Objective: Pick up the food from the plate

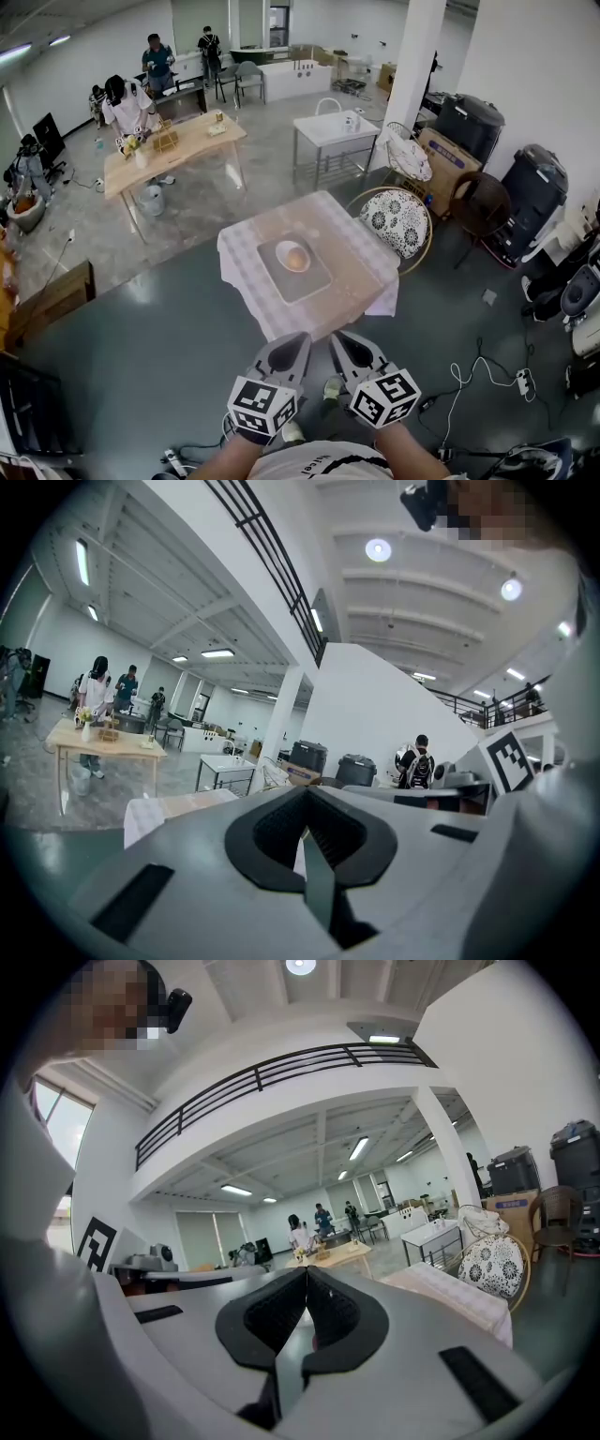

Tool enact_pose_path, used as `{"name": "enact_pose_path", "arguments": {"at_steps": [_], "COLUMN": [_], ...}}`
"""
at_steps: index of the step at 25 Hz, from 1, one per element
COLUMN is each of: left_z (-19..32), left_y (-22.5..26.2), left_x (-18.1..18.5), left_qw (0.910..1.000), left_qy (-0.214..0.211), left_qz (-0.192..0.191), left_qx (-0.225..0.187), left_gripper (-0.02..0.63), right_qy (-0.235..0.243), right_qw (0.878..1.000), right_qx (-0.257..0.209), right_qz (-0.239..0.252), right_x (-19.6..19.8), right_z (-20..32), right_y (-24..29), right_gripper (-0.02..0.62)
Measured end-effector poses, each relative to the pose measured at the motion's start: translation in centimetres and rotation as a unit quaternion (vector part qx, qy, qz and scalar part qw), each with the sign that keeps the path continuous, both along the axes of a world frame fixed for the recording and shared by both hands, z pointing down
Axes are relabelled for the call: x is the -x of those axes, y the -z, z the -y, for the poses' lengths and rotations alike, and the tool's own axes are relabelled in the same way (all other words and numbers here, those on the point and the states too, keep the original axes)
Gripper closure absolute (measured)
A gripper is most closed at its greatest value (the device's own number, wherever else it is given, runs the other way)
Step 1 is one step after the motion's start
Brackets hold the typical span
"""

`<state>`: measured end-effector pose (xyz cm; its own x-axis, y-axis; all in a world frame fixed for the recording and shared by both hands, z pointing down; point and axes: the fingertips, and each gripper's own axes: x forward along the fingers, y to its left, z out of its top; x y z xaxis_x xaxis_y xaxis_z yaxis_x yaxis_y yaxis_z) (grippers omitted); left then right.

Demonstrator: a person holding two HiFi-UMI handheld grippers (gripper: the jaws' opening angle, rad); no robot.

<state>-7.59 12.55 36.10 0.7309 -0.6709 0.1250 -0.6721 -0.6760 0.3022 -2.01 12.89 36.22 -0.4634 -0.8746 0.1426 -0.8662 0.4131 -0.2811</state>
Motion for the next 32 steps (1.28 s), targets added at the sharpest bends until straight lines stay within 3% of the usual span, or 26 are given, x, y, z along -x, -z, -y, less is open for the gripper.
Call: {"name": "enact_pose_path", "arguments": {"at_steps": [16, 32], "left_z": [12.3, 24.9], "left_y": [-3.5, -7.9], "left_x": [-3.9, -8.6], "left_qw": [0.9977, 0.9880], "left_qy": [0.051, 0.119], "left_qz": [0.025, 0.060], "left_qx": [0.035, 0.078], "left_gripper": [0.601, 0.601], "right_qy": [0.043, 0.095], "right_qw": [0.999, 0.993], "right_qx": [0.020, 0.054], "right_qz": [0.016, 0.041], "right_x": [-4.4, -9.6], "right_z": [13.4, 26.2], "right_y": [-2.1, -5.2], "right_gripper": [0.578, 0.578]}}
